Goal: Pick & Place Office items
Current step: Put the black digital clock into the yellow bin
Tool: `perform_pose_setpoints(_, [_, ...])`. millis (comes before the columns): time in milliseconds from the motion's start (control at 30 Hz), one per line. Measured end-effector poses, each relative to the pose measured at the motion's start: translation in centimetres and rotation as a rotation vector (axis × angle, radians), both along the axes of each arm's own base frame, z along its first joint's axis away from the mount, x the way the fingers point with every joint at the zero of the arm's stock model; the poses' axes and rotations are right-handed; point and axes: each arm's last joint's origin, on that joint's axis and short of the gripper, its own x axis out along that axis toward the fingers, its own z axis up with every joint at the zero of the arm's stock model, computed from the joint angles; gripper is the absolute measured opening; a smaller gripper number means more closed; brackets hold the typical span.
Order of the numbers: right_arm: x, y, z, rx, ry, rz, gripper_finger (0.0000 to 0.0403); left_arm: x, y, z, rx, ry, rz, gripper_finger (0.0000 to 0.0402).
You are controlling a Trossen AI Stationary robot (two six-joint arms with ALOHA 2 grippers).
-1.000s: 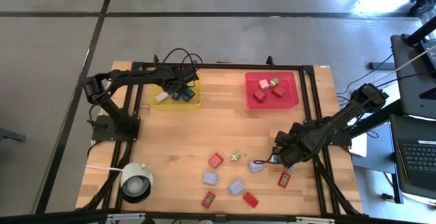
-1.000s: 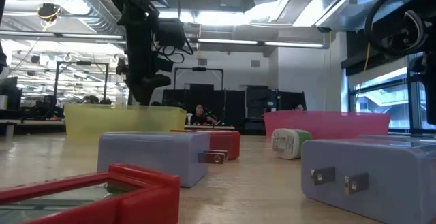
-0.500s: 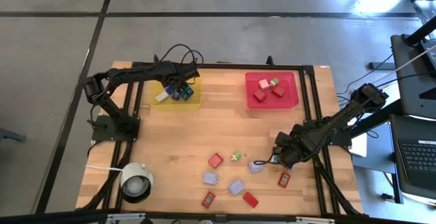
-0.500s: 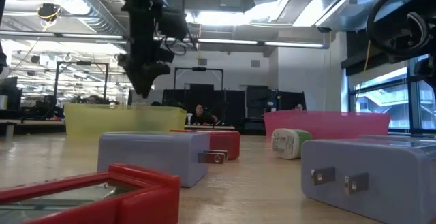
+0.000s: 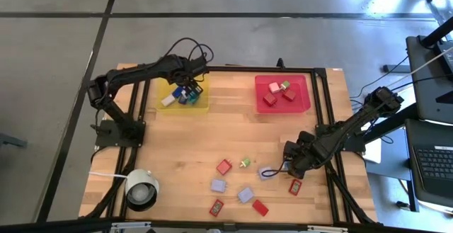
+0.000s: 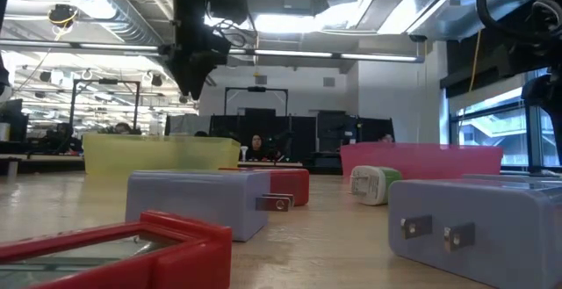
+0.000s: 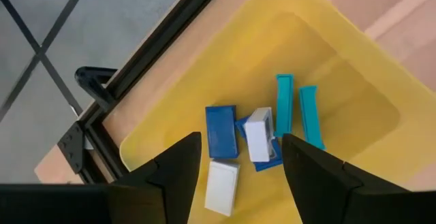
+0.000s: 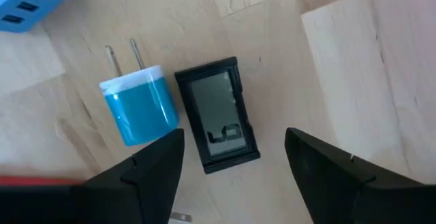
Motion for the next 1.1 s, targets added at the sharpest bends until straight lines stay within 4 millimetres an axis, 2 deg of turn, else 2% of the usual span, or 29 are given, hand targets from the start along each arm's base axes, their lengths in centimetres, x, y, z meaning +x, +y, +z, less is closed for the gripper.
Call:
perform_pose_setpoints(200, [0.1, -0.1, 0.0, -0.044, -0.035, -0.001, 0.027, 0.1, -0.4, 0.0, -0.007, 0.013, -0.014, 0.0199])
perform_pose_setpoints(567, [-0.1, 0.0, 0.0, 0.003, 0.006, -0.005, 0.0354, 0.1, -0.5, 0.0, -0.01, 0.019, -0.019, 0.0198])
perform_pose_setpoints(933, [-1.5, -1.0, -2.7, 0.003, 0.064, 0.041, 0.0357, 0.1, -0.5, 0.0, -0.01, 0.019, -0.019, 0.0198])
perform_pose_setpoints(1100, [-1.5, -1.1, -3.2, -0.009, 0.042, 0.15, 0.0356, 0.1, -0.5, 0.0, -0.009, 0.018, -0.019, 0.0198])
